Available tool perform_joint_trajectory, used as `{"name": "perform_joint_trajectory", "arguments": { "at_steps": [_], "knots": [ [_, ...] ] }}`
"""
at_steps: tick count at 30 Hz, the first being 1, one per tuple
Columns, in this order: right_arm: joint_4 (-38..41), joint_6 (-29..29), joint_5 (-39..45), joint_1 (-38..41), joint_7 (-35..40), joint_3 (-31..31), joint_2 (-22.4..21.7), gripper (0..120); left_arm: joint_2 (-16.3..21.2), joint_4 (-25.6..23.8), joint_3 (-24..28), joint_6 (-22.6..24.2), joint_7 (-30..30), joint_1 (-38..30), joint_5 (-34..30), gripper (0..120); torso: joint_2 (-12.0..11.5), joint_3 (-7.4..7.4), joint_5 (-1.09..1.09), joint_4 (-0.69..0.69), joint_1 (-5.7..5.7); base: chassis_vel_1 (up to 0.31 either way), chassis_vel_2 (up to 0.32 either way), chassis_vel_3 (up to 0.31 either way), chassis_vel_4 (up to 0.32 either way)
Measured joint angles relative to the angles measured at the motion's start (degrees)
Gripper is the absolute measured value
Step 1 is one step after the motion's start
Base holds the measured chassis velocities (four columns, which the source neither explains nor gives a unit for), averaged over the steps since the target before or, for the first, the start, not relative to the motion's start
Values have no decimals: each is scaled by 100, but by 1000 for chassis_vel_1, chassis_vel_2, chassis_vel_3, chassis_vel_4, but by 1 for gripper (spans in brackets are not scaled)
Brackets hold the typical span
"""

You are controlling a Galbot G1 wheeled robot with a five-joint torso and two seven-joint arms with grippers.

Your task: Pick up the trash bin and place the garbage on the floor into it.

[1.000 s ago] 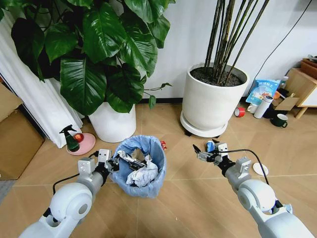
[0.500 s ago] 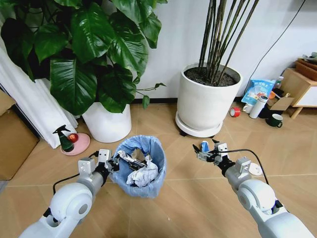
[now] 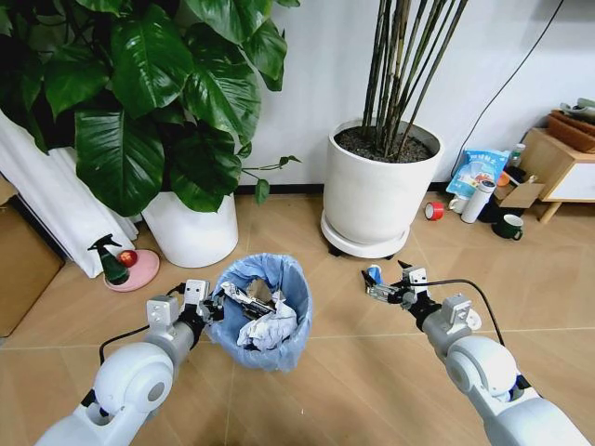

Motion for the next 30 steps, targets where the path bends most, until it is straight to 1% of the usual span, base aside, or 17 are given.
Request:
{"name": "perform_joint_trajectory", "arguments": {
  "at_steps": [1,2,3,4,5,6,7,9,10,12,13,20,21,24,25,28,30],
  "knots": [
    [-96,53,-40,75,-64,-104,-5,100,0,-9,-12,-17,1,17,0,0,0,1,2,5,0,-71,-85,63,80],
    [-96,53,-40,75,-64,-104,-5,100,0,-9,-12,-17,1,17,0,0,0,1,2,5,0,-71,-85,63,80],
    [-144,80,-60,113,-89,-147,-5,100,1,-15,-19,-26,1,26,-1,0,-1,1,10,3,0,-84,-85,54,44],
    [-163,91,-69,129,-99,-166,-5,100,2,-20,-24,-30,1,27,0,0,0,0,10,3,0,-46,-38,54,44],
    [-175,103,-79,145,-107,-178,-5,100,3,-21,-33,-36,0,29,0,0,0,0,2,5,-1,0,0,0,0],
    [-179,105,-85,148,-112,-182,-3,100,4,-21,-33,-37,0,33,0,0,0,0,0,4,-1,0,0,0,0],
    [-179,105,-91,147,-117,-186,0,100,4,-21,-35,-39,-1,36,0,0,0,0,5,4,-1,-41,28,73,-2],
    [-179,106,-95,147,-119,-186,3,100,4,-24,-35,-40,-2,42,0,0,0,0,5,3,-1,-39,28,57,-32],
    [-179,110,-99,144,-122,-186,6,100,3,-28,-35,-41,-3,45,0,0,0,0,1,4,-1,-70,94,41,-105],
    [-179,114,-101,139,-125,-186,7,100,3,-33,-34,-41,-3,47,0,0,0,0,1,4,-1,-70,107,54,-105],
    [-181,120,-105,134,-132,-185,8,100,3,-36,-33,-42,-4,48,0,0,0,0,5,4,-1,-92,121,112,-140],
    [-181,130,-116,110,-139,-172,16,100,3,-48,-33,-45,-8,79,6,0,0,0,4,5,-1,-159,190,170,-173],
    [-181,133,-117,106,-139,-167,17,100,1,-51,-33,-46,-8,83,7,0,0,0,2,4,-1,-234,240,227,-233],
    [-181,134,-119,102,-142,-168,19,100,0,-50,-33,-48,-8,83,10,0,0,0,5,4,0,-254,222,257,-248],
    [-180,136,-120,101,-142,-167,19,100,0,-50,-33,-49,-9,83,11,0,0,0,2,4,0,-264,223,267,-255],
    [-169,136,-130,70,-163,-167,14,100,-17,-51,-33,-52,-9,81,15,0,0,0,6,4,-1,-289,298,275,-270],
    [-162,135,-151,54,-170,-179,7,100,-32,-47,-33,-53,-9,84,21,0,-1,2,1,4,1,-265,281,255,-259]
  ]
}}
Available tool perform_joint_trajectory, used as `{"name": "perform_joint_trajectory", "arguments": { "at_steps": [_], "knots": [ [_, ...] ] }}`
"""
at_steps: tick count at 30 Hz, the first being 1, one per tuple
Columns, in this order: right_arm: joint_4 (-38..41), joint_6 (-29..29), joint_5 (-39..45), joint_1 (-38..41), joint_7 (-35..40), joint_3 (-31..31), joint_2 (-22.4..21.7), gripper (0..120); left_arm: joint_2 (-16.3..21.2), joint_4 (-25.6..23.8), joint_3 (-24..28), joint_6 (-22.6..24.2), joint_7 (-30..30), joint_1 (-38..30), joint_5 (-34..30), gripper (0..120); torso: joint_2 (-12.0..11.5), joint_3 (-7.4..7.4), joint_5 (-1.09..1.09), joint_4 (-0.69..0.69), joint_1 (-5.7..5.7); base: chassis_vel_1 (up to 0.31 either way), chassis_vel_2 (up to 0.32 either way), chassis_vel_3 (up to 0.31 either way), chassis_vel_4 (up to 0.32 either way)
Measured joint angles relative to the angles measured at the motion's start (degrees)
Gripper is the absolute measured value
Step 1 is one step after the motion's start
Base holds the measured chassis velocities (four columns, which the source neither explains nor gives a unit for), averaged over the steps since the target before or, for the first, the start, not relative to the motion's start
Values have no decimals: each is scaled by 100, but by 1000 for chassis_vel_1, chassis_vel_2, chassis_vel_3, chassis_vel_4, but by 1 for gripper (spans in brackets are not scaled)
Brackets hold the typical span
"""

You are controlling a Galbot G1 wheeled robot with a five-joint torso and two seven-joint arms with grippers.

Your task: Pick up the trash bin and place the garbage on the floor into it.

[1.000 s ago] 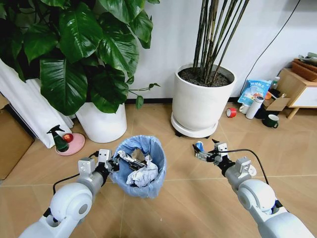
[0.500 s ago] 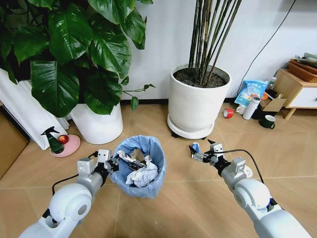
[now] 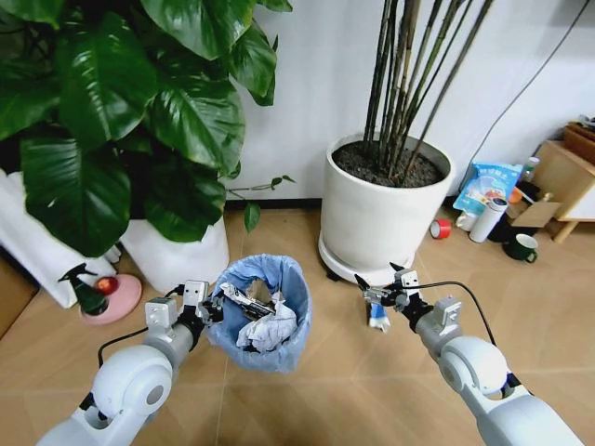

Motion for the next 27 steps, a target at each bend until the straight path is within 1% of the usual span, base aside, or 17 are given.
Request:
{"name": "perform_joint_trajectory", "arguments": {
  "at_steps": [1,3,6,9,10,13,15,16,18,19,21,22,26,27],
  "knots": [
    [-1,0,-14,-4,-6,-20,-5,100,-8,3,0,-1,0,0,6,0,0,0,3,-2,1,-202,259,242,-243],
    [-9,3,-32,-3,-12,-48,-7,100,-21,6,0,-2,-1,1,12,0,0,1,4,0,1,-202,173,169,-169],
    [-88,68,-121,-7,-67,-126,-15,100,-77,10,-17,-6,-16,30,27,0,0,0,3,0,1,-120,127,93,-38],
    [-106,76,-202,-115,-99,-124,-12,100,-109,4,-40,-5,-32,80,41,0,0,-2,1,-1,0,1,-11,-19,0],
    [-105,76,-227,-187,-100,-102,-6,100,-118,-1,-52,-5,-35,100,48,0,0,-2,3,-1,-1,0,0,0,0],
    [-144,75,-292,-399,-107,15,36,100,-138,-4,-85,-7,-40,139,63,0,0,-4,2,-1,-3,96,-60,-57,60],
    [-326,114,-397,-616,-115,209,135,100,-178,-4,-118,-14,-45,144,64,0,1,-4,5,-1,-4,43,-44,-43,76],
    [-326,114,-397,-616,-115,209,135,100,-178,-4,-118,-14,-45,144,64,0,1,-4,5,-1,-4,26,-35,-26,76],
    [-538,126,-425,-750,-142,405,216,100,-205,2,-133,-22,-50,144,63,0,1,-4,1,-1,-3,0,0,0,0],
    [-726,160,-436,-801,-192,508,253,100,-213,10,-135,-25,-50,143,63,0,1,-3,2,-2,-3,0,0,0,0],
    [-845,180,-443,-814,-241,555,272,100,-215,17,-135,-25,-50,145,63,0,1,-2,4,-1,-3,0,0,0,0],
    [-1112,198,-448,-814,-296,622,317,100,-215,35,-130,-29,-50,146,64,0,0,-2,2,-1,-2,0,0,0,0],
    [-1538,131,-219,-745,-275,645,471,100,-214,44,-114,-35,-49,141,62,0,1,-2,5,-1,-2,0,0,0,0],
    [-1703,90,-77,-692,-227,624,535,100,-210,45,-109,-36,-49,139,58,0,1,-2,2,-1,-1,0,0,0,0]
  ]
}}
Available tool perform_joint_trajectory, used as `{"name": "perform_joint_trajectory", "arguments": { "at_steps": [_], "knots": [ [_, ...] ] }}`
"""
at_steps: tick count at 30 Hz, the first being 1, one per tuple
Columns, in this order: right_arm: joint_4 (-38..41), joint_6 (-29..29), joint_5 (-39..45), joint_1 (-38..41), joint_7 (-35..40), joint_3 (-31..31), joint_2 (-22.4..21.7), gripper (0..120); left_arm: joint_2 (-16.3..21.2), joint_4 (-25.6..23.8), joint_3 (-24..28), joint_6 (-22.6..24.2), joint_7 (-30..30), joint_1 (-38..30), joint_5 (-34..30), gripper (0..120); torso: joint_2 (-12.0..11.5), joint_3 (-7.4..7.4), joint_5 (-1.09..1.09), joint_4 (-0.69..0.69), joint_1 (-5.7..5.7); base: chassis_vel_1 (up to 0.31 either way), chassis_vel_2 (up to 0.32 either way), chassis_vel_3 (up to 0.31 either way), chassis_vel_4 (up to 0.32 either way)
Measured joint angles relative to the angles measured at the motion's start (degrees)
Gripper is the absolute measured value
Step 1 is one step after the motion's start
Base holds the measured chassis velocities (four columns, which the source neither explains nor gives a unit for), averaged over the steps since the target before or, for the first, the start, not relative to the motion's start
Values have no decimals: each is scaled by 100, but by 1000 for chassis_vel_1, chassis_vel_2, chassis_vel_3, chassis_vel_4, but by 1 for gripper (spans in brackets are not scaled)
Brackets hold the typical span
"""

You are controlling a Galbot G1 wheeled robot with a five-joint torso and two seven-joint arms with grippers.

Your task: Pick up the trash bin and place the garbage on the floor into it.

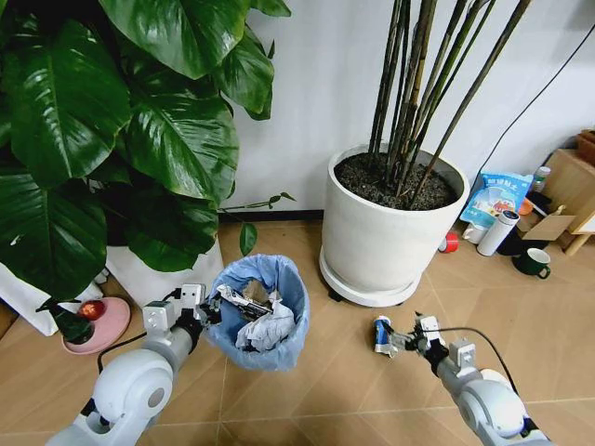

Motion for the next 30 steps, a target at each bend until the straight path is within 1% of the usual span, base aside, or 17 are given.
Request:
{"name": "perform_joint_trajectory", "arguments": {
  "at_steps": [2,3,5,6,7,9,10,13,16,20,23,24,26,28,29,30],
  "knots": [
    [-102,-17,70,41,30,-23,36,100,5,0,4,0,0,0,-5,0,0,0,0,0,0,0,0,0,0],
    [-365,-30,176,159,83,-82,128,100,16,0,9,-4,-4,0,-14,0,0,0,3,0,0,0,0,0,0],
    [-657,-64,280,321,108,-148,220,100,27,-1,11,-10,-17,5,-22,0,0,0,1,0,0,0,0,0,0],
    [-657,-64,280,321,108,-148,220,100,27,-1,11,-10,-17,5,-22,0,0,0,1,0,0,0,0,0,0],
    [-913,-66,352,476,101,-213,291,100,35,-3,12,-20,-39,12,-27,0,0,0,0,0,0,0,0,0,0],
    [-1149,-54,373,636,68,-272,358,100,51,-17,9,-26,-58,24,-35,0,0,0,2,1,0,0,0,0,0],
    [-1149,-54,373,636,68,-272,358,100,51,-17,9,-26,-58,24,-35,0,0,0,2,1,0,0,0,0,0],
    [-1585,38,368,975,-76,-380,493,100,78,-57,-17,-47,-74,70,-41,0,0,0,2,1,0,0,0,0,0],
    [-1798,60,360,1159,-109,-441,551,100,77,-67,-25,-59,-78,103,-40,0,0,0,-1,1,0,0,0,0,0],
    [-2026,87,337,1338,-126,-499,603,96,66,-91,-29,-66,-88,136,-37,0,0,0,1,1,0,0,0,0,0],
    [-2268,122,294,1481,-148,-545,636,84,66,-122,-48,-73,-102,156,-38,0,0,0,2,1,0,0,0,0,0],
    [-2268,122,294,1481,-148,-545,636,84,66,-122,-48,-73,-102,156,-38,0,0,0,2,1,0,0,0,0,0],
    [-2401,124,288,1543,-151,-557,662,73,74,-142,-61,-77,-111,166,-41,0,0,0,-1,1,0,0,0,0,0],
    [-2490,135,288,1568,-166,-565,684,65,78,-152,-66,-81,-123,170,-45,0,0,0,2,0,0,0,0,0,0],
    [-2490,135,288,1568,-166,-565,684,65,78,-152,-66,-81,-123,170,-45,0,0,0,2,0,0,0,0,0,0],
    [-2534,147,286,1583,-184,-569,694,59,79,-155,-67,-84,-135,170,-50,0,0,0,2,0,0,0,0,0,0]
  ]
}}
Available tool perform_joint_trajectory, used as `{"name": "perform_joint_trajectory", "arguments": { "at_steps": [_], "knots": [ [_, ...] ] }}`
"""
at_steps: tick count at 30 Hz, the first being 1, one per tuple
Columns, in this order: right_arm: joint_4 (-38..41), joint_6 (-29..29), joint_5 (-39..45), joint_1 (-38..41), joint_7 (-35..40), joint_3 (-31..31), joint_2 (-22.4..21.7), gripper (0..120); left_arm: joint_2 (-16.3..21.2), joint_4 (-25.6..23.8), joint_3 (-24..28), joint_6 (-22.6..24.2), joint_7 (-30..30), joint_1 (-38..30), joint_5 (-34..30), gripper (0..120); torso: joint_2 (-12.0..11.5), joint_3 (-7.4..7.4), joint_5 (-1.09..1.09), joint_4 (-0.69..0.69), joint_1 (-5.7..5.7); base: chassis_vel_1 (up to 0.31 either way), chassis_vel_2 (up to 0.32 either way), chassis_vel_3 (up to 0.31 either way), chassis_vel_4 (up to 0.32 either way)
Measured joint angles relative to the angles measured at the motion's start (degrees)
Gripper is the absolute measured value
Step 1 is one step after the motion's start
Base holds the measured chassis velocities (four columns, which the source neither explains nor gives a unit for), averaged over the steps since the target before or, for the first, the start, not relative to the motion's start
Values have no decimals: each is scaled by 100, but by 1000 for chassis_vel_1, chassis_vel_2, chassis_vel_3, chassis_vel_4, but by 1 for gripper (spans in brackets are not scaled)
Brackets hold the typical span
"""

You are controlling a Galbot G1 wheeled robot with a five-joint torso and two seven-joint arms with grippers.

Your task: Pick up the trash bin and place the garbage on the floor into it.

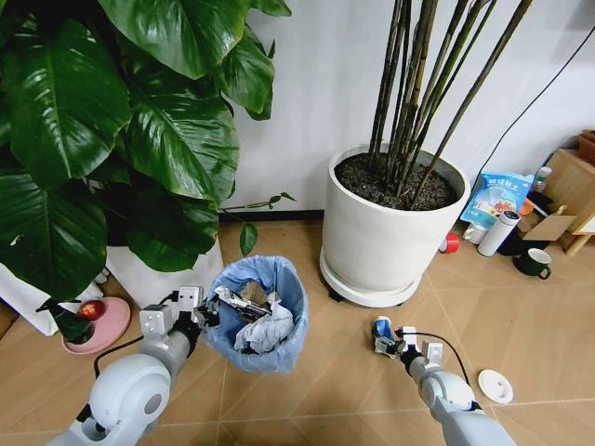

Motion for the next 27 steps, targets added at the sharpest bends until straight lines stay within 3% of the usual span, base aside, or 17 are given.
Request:
{"name": "perform_joint_trajectory", "arguments": {
  "at_steps": [9,11,16,21,27],
  "knots": [
    [-274,84,-13,140,-44,0,140,30,57,-29,-26,-20,-52,-32,-62,0,0,0,-3,0,0,0,0,0,0],
    [-321,115,-25,154,-45,2,167,18,83,-45,-52,-22,-55,-33,-88,0,0,0,-2,0,0,0,0,0,0],
    [-320,119,-34,172,-31,2,188,5,109,-73,-77,-23,-77,-47,-129,0,0,0,-1,0,0,0,0,0,0],
    [-6,98,-34,90,5,11,147,1,107,-94,-89,-24,-98,-46,-143,0,0,0,4,1,0,0,0,0,0],
    [1088,61,0,-337,-42,1,-174,1,96,-90,-101,-4,-111,-44,-141,0,0,0,-2,0,0,0,0,0,0]
  ]
}}
